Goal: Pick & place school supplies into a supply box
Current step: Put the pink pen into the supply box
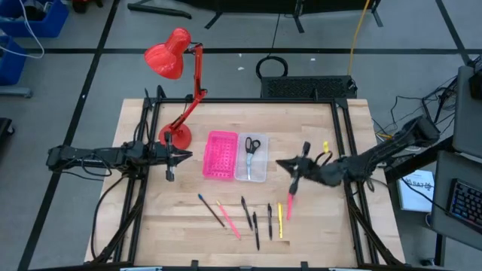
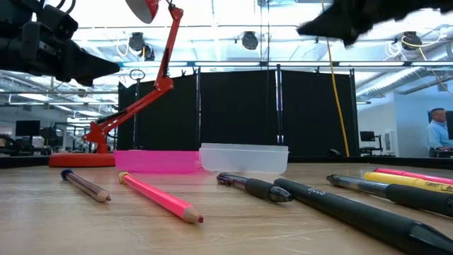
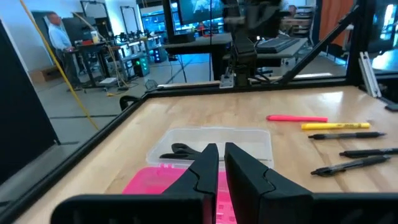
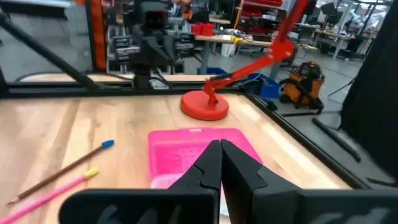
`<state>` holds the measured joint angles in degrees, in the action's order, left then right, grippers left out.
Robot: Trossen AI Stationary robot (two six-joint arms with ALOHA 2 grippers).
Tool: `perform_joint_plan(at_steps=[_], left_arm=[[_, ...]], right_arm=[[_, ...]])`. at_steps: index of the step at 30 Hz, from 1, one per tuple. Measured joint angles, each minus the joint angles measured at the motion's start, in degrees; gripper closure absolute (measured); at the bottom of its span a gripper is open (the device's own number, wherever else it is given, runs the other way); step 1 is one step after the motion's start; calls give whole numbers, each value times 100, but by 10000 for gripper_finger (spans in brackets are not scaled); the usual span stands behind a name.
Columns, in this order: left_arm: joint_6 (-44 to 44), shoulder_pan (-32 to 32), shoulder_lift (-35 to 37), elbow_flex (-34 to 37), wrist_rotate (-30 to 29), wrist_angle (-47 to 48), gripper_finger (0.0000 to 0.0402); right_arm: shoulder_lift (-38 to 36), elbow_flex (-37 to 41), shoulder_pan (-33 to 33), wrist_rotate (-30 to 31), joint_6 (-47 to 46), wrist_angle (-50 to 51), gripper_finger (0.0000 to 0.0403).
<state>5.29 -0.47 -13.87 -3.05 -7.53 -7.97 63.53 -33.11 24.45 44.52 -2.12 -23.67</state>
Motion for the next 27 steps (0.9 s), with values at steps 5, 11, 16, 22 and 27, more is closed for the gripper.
perform_joint_plan(at_steps=[5,11,16,22,27], left_arm=[[-103,-2,1,0,0,-1,364],[-250,-2,0,0,149,101,364],[-424,-2,0,0,204,87,364],[-578,-2,0,0,210,85,364],[-558,-2,0,0,210,0,364]], right_arm=[[1129,-1360,566,824,-137,1202,403],[2003,-3172,1040,934,-1737,3633,403],[2660,-4462,1184,289,-3602,5416,403],[2953,-5081,1048,-1723,-6120,8522,403],[2951,-5074,840,-2546,-7891,10316,403]])
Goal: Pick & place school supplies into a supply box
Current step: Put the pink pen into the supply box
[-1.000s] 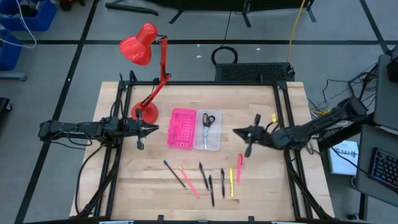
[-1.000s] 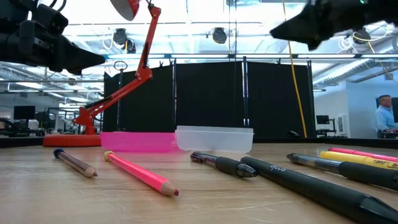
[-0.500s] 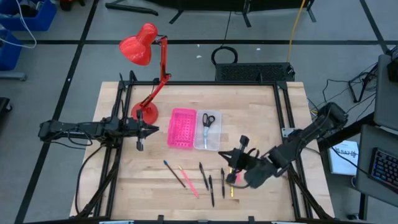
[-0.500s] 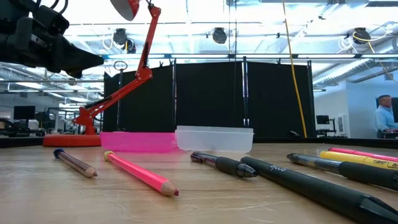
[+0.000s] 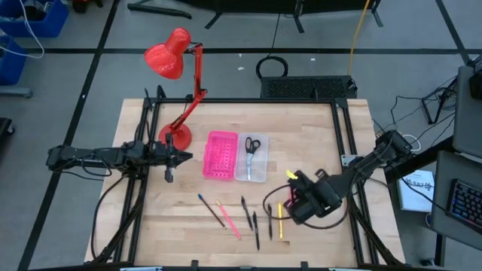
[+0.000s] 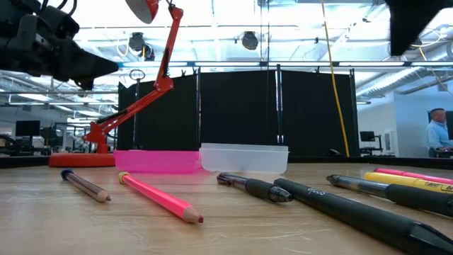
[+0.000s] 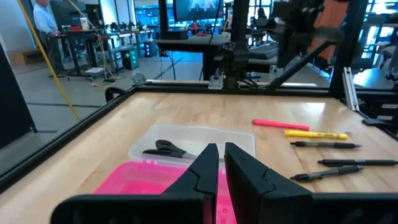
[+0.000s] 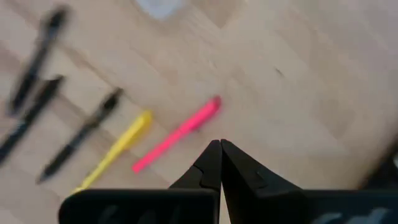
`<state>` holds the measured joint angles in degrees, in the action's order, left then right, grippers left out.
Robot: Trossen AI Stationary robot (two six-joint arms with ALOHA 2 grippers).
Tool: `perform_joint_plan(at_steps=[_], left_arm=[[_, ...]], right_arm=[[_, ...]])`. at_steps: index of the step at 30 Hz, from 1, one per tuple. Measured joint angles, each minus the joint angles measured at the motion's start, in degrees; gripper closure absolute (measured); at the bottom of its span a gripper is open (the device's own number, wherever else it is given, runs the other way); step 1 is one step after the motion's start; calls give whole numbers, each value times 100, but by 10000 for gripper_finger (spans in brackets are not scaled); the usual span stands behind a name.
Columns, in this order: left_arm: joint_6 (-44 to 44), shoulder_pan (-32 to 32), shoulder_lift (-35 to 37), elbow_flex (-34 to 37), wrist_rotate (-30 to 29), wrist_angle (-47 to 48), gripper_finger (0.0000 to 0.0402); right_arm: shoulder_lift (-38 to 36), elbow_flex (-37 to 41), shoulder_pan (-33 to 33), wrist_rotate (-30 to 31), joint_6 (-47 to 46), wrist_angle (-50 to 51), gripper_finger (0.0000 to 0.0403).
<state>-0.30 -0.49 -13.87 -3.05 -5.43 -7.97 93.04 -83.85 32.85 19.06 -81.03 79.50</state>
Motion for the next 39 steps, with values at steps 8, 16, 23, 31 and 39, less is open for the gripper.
perform_joint_plan(at_steps=[8,16,23,31,39], left_arm=[[182,0,0,0,1,-42,364],[179,2,0,0,336,203,364],[302,2,1,0,546,192,364],[345,2,0,0,544,188,364],[356,2,2,0,544,175,364]], right_arm=[[-1,45,-368,-262,-1114,-74,355],[0,1046,-707,-955,-1737,-2041,248],[6,2328,-891,-1642,-2787,-3295,241],[76,2789,-885,-2073,-2897,-4052,252],[605,2723,-819,-2296,-2769,-3935,253]])
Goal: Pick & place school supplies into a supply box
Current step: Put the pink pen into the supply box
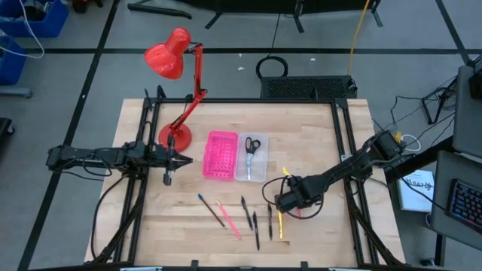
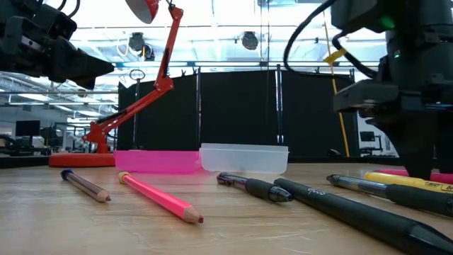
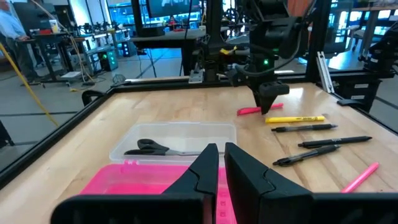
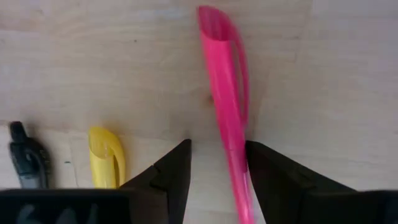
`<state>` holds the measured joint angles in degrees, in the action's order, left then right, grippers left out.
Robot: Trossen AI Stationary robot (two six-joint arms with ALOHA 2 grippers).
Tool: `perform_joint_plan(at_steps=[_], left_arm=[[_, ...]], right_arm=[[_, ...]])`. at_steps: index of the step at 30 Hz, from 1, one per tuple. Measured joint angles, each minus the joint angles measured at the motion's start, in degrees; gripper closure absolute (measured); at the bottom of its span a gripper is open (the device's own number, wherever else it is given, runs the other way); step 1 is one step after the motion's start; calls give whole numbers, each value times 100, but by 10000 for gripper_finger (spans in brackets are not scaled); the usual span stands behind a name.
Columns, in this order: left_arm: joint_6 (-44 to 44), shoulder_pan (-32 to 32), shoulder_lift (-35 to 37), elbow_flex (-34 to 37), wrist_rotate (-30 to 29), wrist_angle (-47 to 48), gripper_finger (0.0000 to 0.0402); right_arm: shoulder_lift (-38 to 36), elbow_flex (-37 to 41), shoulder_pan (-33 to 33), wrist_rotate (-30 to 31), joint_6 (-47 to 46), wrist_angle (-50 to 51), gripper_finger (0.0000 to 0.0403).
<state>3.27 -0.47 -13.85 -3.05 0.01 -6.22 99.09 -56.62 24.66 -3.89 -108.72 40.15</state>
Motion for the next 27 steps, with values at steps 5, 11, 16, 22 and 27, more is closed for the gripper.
perform_joint_plan(at_steps=[5,11,16,22,27], left_arm=[[-44,0,-1,2,0,10,364],[-189,0,0,2,0,38,364],[-236,-2,0,2,2,105,364],[-256,-2,0,2,2,185,364],[-251,-2,0,1,1,185,364]], right_arm=[[294,4,-118,-283,659,383,258],[376,13,-144,-224,1561,515,304],[376,17,-144,-236,1814,524,372],[329,22,-144,-160,1949,519,382],[-79,-98,-137,206,2030,478,383]])
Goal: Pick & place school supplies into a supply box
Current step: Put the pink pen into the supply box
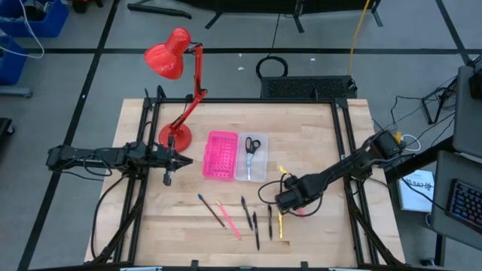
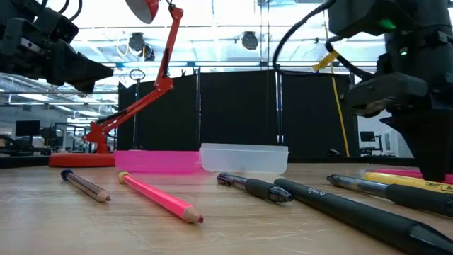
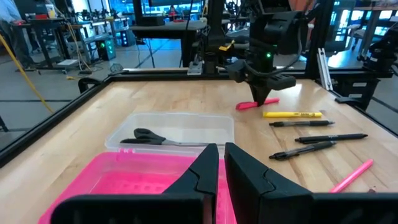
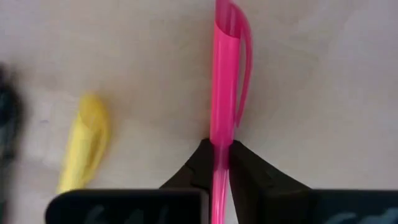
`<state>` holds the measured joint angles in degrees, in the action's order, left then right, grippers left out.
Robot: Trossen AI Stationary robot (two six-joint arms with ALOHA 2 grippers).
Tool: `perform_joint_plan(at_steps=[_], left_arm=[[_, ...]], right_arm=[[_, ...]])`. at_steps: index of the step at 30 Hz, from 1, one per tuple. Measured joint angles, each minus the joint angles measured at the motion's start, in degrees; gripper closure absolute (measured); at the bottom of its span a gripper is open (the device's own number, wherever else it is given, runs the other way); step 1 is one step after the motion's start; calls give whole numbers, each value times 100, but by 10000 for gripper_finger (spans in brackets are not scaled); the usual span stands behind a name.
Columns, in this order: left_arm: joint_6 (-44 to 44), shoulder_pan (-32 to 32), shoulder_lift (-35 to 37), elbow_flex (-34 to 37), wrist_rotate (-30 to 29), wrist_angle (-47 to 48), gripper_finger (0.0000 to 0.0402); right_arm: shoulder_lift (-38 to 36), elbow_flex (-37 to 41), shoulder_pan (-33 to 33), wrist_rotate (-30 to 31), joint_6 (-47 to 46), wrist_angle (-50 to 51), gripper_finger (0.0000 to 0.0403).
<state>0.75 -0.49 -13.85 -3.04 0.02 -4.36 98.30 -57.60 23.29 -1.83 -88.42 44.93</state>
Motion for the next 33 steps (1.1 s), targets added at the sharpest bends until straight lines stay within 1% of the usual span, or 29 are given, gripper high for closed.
perform_joint_plan(at_steps=[3,6,9,12,14,17,20,22,25,27,30,33], left_arm=[[0,0,-1,0,-1,42,364],[0,0,0,-1,-1,48,364],[-36,0,-1,0,-1,63,364],[-114,0,-2,0,-1,88,364],[-129,0,0,1,-2,103,364],[-129,0,-2,1,-1,159,364],[-129,0,-2,1,-3,234,364],[-123,0,0,1,-3,236,364],[-1,0,-1,1,-5,273,364],[97,0,-1,1,-5,299,364],[103,0,0,1,-5,302,364],[103,2,0,1,-7,298,364]], right_arm=[[-313,-147,-53,463,13,100,383],[-674,-341,-202,536,9,15,383],[-876,-445,-415,616,42,-4,383],[-1084,-576,-828,935,173,-647,383],[-1094,-576,-1189,955,520,-1305,383],[-1029,-567,-1765,934,1054,-2396,383],[-883,-578,-2324,939,1486,-3198,383],[-712,-575,-2599,908,1666,-3351,383],[-430,-573,-2906,612,1720,-3359,383],[-202,-573,-3035,467,1746,-3360,383],[104,-571,-3175,449,1776,-3358,383],[300,-571,-3307,252,1866,-3373,383]])
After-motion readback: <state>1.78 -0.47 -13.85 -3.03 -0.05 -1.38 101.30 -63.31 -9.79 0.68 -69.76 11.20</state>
